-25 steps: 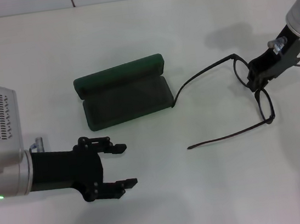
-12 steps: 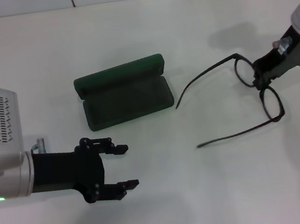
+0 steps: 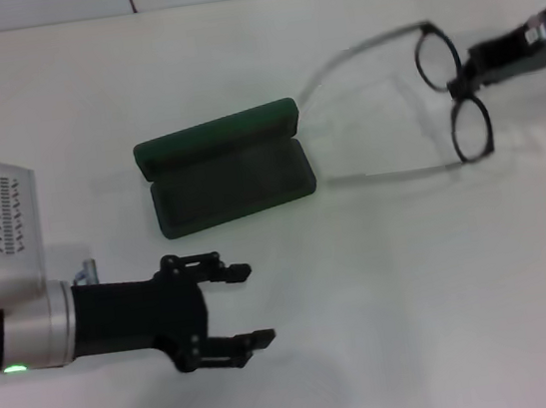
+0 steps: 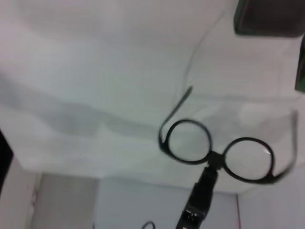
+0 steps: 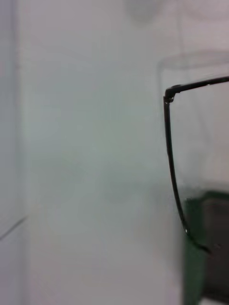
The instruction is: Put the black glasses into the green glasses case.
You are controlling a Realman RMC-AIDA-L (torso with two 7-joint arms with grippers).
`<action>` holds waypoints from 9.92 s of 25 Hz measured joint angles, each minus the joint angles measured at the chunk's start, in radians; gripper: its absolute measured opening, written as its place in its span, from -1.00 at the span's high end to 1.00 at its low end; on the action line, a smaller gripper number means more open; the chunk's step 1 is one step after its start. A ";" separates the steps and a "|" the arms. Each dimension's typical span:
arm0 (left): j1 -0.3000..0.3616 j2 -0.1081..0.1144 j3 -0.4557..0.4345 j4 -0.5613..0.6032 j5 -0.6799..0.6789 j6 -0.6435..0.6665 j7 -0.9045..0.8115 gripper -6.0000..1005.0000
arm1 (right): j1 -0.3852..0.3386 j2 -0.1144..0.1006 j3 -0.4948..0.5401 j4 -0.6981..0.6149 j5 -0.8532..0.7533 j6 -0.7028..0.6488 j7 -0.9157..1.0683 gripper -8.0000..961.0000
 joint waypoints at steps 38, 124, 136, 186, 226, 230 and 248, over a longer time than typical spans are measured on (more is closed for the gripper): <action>-0.153 0.002 0.000 -0.566 -0.560 0.110 0.419 0.97 | -0.106 0.067 0.013 0.202 0.640 0.113 -0.586 0.85; -0.243 0.004 -0.029 -0.603 -0.675 0.107 0.417 0.94 | -0.101 0.065 -0.092 0.326 0.803 -0.084 -0.704 0.83; -0.245 0.004 -0.036 -0.606 -0.683 0.104 0.413 0.93 | -0.104 0.067 -0.093 0.327 0.810 -0.094 -0.710 0.83; -0.303 0.058 -0.029 -0.601 -0.482 0.230 0.234 0.90 | -0.180 0.018 -0.020 -0.011 0.452 -0.047 -1.377 0.82; -0.326 0.017 -0.038 -0.601 -0.467 0.120 0.178 0.87 | -0.169 0.073 -0.279 -0.150 0.703 -0.115 -1.605 0.81; -0.326 0.017 -0.039 -0.601 -0.469 0.119 0.178 0.87 | -0.170 0.073 -0.282 -0.149 0.705 -0.114 -1.605 0.81; -0.199 0.076 -0.062 -0.602 -0.453 0.042 0.183 0.86 | -0.143 0.075 -0.369 0.017 0.810 0.126 -1.605 0.80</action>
